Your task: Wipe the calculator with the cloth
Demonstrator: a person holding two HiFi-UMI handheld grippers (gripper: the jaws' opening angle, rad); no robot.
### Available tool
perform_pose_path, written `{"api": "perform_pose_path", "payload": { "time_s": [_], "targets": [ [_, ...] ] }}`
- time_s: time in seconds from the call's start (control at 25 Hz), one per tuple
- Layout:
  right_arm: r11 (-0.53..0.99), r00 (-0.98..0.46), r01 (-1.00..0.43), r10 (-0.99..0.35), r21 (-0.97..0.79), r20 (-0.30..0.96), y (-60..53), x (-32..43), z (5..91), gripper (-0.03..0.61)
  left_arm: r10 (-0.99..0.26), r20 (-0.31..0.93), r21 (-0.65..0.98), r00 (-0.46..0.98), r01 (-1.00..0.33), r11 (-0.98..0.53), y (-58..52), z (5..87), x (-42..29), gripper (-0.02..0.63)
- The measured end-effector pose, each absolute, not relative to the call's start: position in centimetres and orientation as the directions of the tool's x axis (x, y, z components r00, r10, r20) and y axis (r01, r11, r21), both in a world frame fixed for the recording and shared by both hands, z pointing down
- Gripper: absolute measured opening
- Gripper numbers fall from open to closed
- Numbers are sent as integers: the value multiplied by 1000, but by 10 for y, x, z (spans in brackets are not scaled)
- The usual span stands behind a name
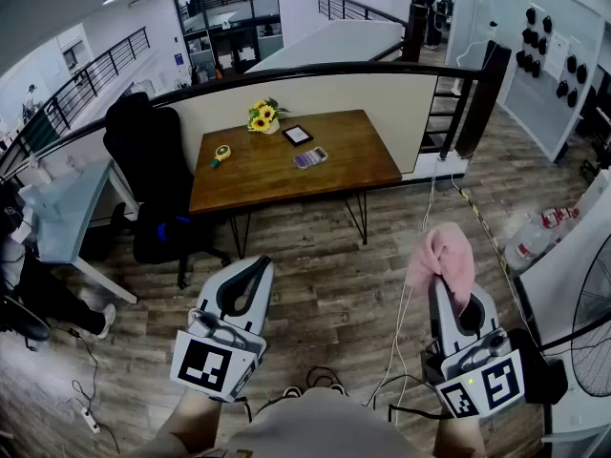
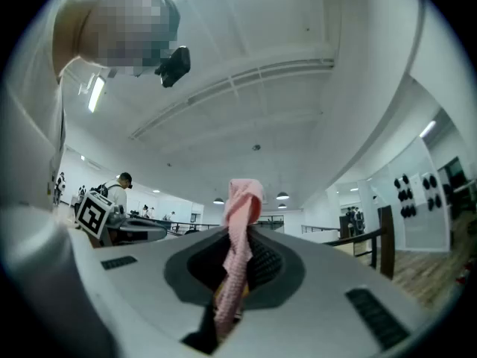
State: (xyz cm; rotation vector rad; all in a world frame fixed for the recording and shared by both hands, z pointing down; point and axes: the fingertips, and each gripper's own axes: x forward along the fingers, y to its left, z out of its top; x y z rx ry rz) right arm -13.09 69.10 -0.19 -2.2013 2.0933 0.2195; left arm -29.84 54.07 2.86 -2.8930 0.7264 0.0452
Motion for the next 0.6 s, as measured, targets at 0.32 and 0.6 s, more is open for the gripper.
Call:
{"api": "perform_pose_path", "payload": {
  "time_s": [0.32,0.6],
  "targets": [
    [-36,36,-999,-986,2,-163,700,-107,11,26,-479,-67,-169,875,-483,-859,552,35,-280,11],
    [8,-6,-1000,-990,-11,-137,710,-95,27,26,-495,-50,-171,867,-496,-851,572,48,-265,11]
  ]
}}
